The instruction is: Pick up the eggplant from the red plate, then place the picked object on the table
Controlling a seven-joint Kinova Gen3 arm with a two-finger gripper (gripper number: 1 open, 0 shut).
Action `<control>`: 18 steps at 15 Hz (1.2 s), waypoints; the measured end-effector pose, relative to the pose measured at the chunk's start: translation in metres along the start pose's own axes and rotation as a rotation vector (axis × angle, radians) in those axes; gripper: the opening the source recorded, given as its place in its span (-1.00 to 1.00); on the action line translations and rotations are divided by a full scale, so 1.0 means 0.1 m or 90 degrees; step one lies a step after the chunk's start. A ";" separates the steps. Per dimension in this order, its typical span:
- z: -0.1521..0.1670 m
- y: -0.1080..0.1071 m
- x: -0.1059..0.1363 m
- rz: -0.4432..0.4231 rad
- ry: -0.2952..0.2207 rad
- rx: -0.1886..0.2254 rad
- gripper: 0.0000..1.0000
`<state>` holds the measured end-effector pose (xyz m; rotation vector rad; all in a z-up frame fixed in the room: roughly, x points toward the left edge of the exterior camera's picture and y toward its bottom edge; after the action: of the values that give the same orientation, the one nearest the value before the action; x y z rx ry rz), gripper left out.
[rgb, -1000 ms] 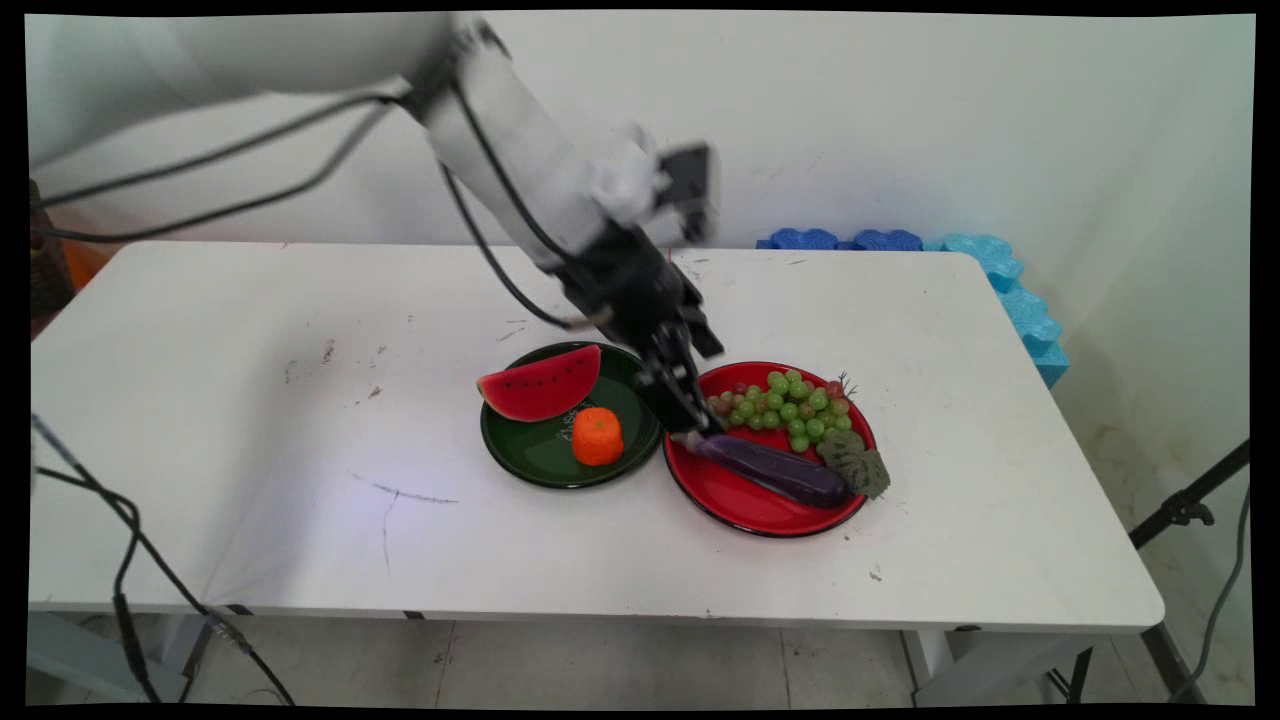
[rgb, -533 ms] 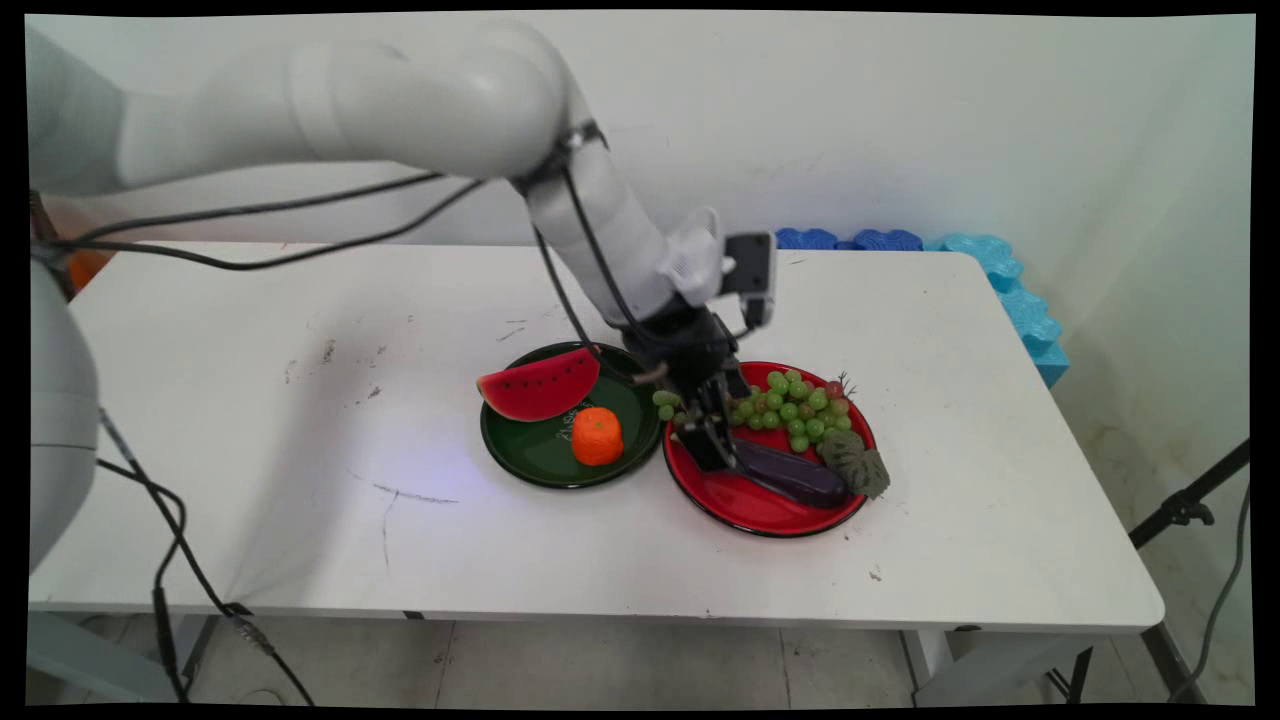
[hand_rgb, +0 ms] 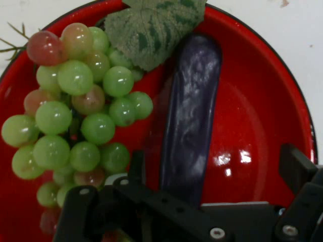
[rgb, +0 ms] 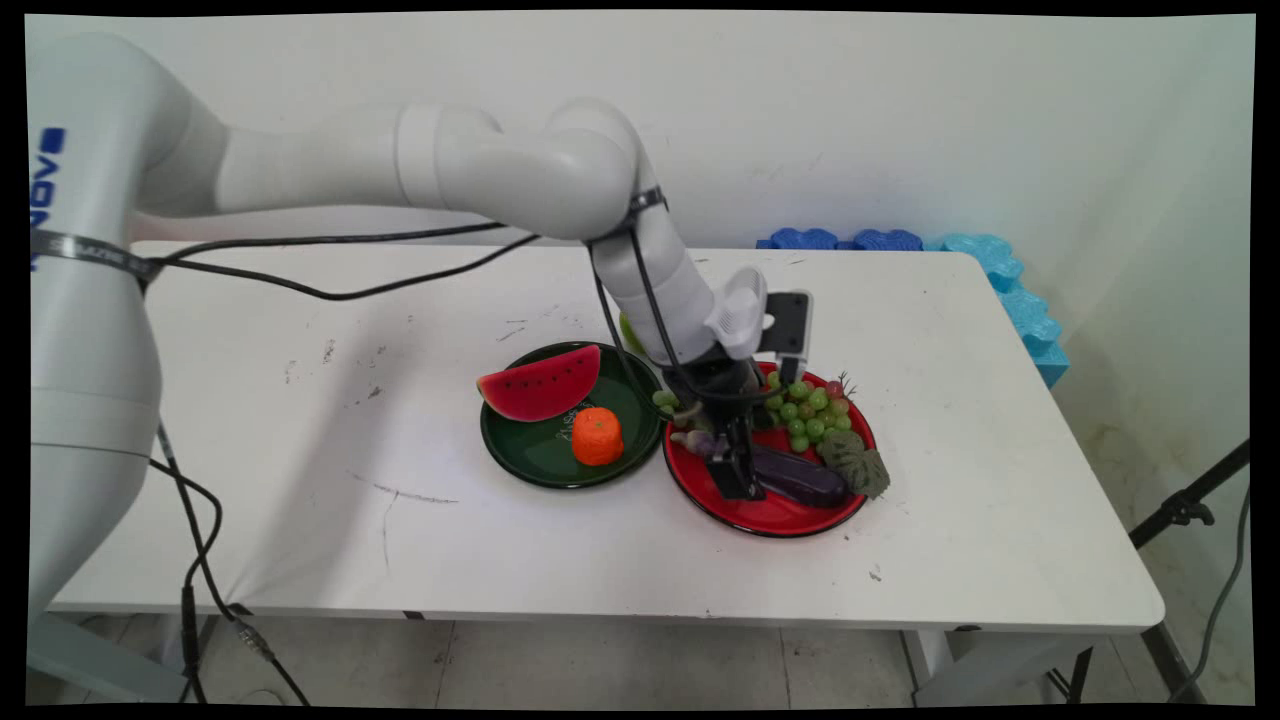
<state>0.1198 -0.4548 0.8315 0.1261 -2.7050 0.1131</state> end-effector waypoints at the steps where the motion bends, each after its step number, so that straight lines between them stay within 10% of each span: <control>1: 0.04 -0.01 0.01 0.003 -0.001 0.000 1.00; 5: 0.25 -0.05 0.04 0.016 -0.007 -0.001 1.00; 6: 0.29 -0.06 0.04 0.017 -0.008 -0.001 -1.00; 13: 0.36 -0.05 0.12 0.002 -0.004 -0.003 -1.00; 18: -0.16 0.09 0.27 -0.023 0.023 0.013 -1.00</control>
<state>0.1014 -0.4458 0.8569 0.1767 -2.6654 0.1306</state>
